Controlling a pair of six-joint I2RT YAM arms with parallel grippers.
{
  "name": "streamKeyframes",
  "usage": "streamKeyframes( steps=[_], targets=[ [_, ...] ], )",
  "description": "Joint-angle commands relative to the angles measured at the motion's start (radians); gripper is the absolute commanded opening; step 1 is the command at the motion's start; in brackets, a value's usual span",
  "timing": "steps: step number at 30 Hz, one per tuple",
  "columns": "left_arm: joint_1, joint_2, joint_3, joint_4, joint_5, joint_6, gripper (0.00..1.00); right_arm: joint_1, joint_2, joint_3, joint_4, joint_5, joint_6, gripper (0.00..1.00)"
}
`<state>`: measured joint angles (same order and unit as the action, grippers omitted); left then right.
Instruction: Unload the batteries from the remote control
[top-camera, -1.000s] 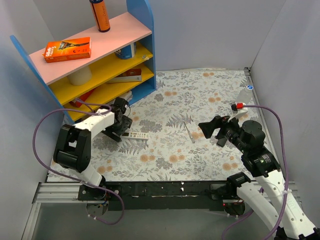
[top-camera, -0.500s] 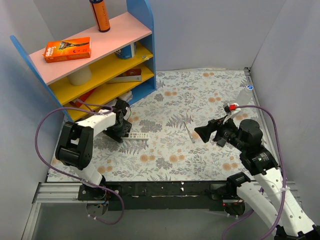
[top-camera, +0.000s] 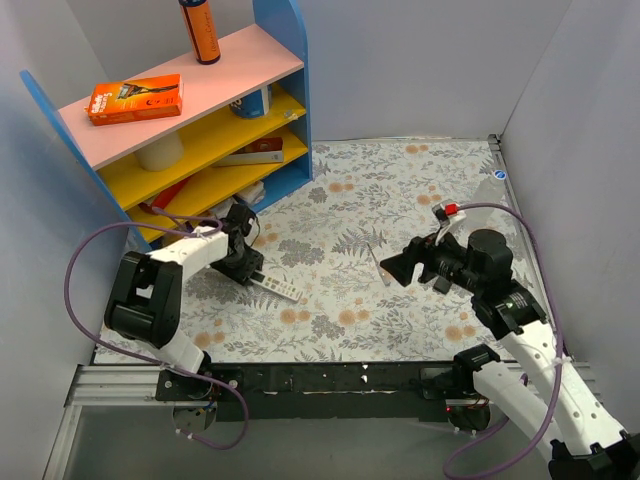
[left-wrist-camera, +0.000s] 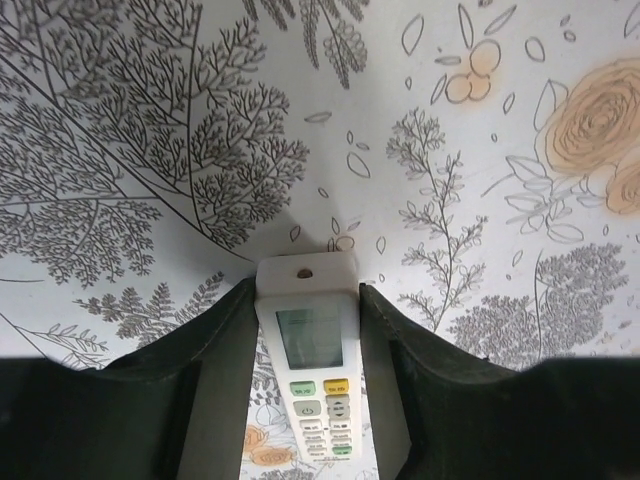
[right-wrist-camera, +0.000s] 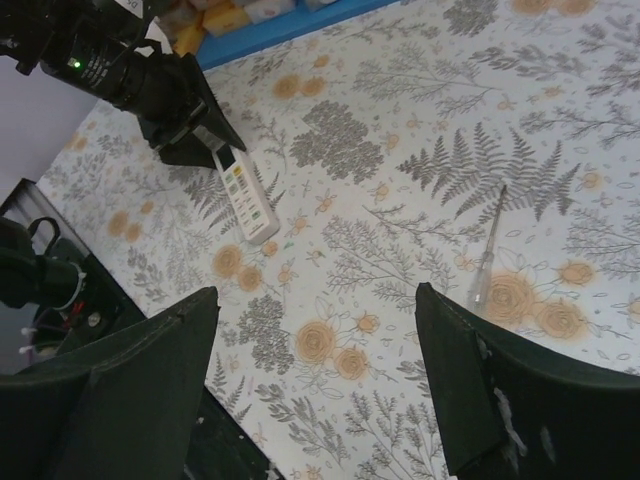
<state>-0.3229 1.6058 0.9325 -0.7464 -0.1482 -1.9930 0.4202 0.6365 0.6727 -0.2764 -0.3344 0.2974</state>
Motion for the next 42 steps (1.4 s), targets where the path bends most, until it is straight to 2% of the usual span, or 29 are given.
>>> streamKeyframes(
  steps=[1, 3, 5, 6, 8, 9, 10, 13, 14, 22, 26, 30, 34, 38, 39, 41, 42],
  targets=[
    [-0.002, -0.108, -0.038, 0.085, 0.096, -0.063, 0.0, 0.003, 0.063, -0.019, 0.11, -0.158, 0.122, 0.91],
    [-0.005, -0.141, -0.052, 0.097, 0.108, -0.021, 0.0, 0.011, 0.084, -0.083, 0.245, -0.184, 0.227, 0.93],
    [-0.008, -0.2, -0.093, 0.189, 0.169, 0.078, 0.0, 0.067, 0.121, -0.143, 0.448, -0.221, 0.358, 0.94],
    [-0.01, -0.23, -0.119, 0.234, 0.211, 0.112, 0.0, 0.093, 0.14, -0.171, 0.488, -0.215, 0.377, 0.94],
    [-0.011, -0.334, -0.182, 0.425, 0.347, 0.193, 0.0, 0.176, 0.215, -0.168, 0.528, -0.163, 0.369, 0.94],
    [-0.01, -0.372, -0.267, 0.509, 0.402, 0.212, 0.0, 0.195, 0.244, -0.145, 0.54, -0.155, 0.361, 0.94],
    [-0.011, -0.455, -0.305, 0.656, 0.486, 0.217, 0.0, 0.215, 0.309, -0.133, 0.552, -0.175, 0.356, 0.94],
    [-0.013, -0.556, -0.437, 0.902, 0.568, 0.198, 0.0, 0.229, 0.419, -0.111, 0.655, -0.253, 0.379, 0.94],
    [-0.013, -0.593, -0.455, 0.939, 0.611, 0.2, 0.0, 0.23, 0.44, -0.108, 0.675, -0.264, 0.384, 0.94],
    [-0.013, -0.583, -0.48, 1.117, 0.806, 0.326, 0.0, 0.235, 0.571, -0.078, 0.758, -0.389, 0.356, 0.94],
    [-0.013, -0.604, -0.518, 1.239, 0.842, 0.292, 0.0, 0.262, 0.597, -0.127, 0.914, -0.451, 0.414, 0.94],
    [-0.013, -0.587, -0.531, 1.311, 0.871, 0.255, 0.0, 0.304, 0.626, -0.128, 0.95, -0.45, 0.425, 0.93],
    [-0.013, -0.555, -0.555, 1.452, 0.912, 0.194, 0.0, 0.322, 0.641, -0.143, 1.017, -0.459, 0.462, 0.92],
    [-0.013, -0.555, -0.566, 1.47, 0.906, 0.186, 0.0, 0.322, 0.634, -0.154, 1.034, -0.459, 0.476, 0.9],
    [-0.012, -0.558, -0.566, 1.467, 0.904, 0.192, 0.0, 0.324, 0.631, -0.156, 1.034, -0.462, 0.477, 0.88],
    [-0.013, -0.56, -0.572, 1.473, 0.904, 0.195, 0.0, 0.322, 0.628, -0.166, 1.049, -0.462, 0.493, 0.74],
    [-0.013, -0.563, -0.575, 1.472, 0.903, 0.195, 0.0, 0.324, 0.623, -0.173, 1.057, -0.462, 0.499, 0.63]
  ],
)
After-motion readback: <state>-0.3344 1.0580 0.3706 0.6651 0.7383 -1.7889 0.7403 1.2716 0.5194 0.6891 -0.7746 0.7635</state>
